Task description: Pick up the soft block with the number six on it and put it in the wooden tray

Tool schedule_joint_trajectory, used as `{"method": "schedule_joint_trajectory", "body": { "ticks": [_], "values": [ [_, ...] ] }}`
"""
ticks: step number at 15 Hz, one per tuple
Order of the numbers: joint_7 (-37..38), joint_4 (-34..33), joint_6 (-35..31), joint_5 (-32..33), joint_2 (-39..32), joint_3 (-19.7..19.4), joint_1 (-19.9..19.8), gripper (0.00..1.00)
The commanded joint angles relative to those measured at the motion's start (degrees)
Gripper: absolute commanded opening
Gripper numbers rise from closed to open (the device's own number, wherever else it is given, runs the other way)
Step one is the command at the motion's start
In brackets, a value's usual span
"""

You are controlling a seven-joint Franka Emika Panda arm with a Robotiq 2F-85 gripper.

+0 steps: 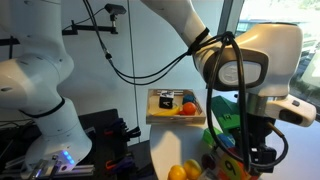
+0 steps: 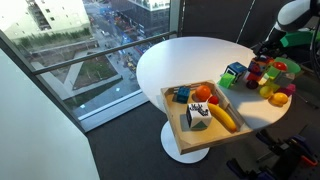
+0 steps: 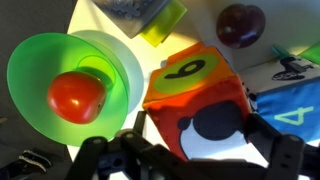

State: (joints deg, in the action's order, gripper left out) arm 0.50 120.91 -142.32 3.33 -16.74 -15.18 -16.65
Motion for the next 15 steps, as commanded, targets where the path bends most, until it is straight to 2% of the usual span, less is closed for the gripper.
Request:
{"method": "schedule_joint_trajectory", "body": {
  "ticks": [1, 4, 5, 12, 14, 15],
  "values": [
    [-5.0, -0.6, -1.8, -3.8, -1.7, 1.1, -1.7, 1.00],
    [-6.0, -0.7, -1.9, -5.3, -2.6, 1.0, -1.9, 1.00],
    [-6.0, -0.8, -1.8, -5.5, -2.8, 0.9, -1.8, 0.77],
    [-3.3, -1.0, -0.5, -4.0, -1.5, -0.3, -1.2, 0.32],
    [-3.2, -0.5, -0.3, -4.0, -0.6, -0.4, -1.0, 0.21],
    [-2.9, -0.2, -0.4, -3.7, -0.1, -0.5, -0.7, 0.20]
  ]
}}
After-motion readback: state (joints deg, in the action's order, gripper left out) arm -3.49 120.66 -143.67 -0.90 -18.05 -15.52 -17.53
